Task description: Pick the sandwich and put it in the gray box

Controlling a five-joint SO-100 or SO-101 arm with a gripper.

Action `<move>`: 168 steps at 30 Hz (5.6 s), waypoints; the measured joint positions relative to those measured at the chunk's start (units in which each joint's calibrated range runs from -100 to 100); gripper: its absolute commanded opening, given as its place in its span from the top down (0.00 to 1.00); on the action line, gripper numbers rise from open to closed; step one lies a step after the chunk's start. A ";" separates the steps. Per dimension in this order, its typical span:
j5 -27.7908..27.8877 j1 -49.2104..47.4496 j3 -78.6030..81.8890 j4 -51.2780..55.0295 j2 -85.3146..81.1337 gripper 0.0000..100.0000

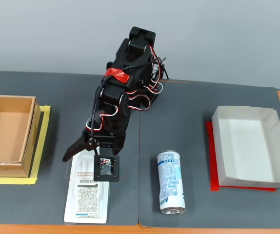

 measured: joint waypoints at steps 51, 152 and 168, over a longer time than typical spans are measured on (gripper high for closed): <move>0.49 3.17 1.08 -6.94 14.61 0.98; -13.72 -64.33 -6.92 -28.01 -1.10 0.98; -13.72 -65.59 -6.92 -28.88 3.91 0.98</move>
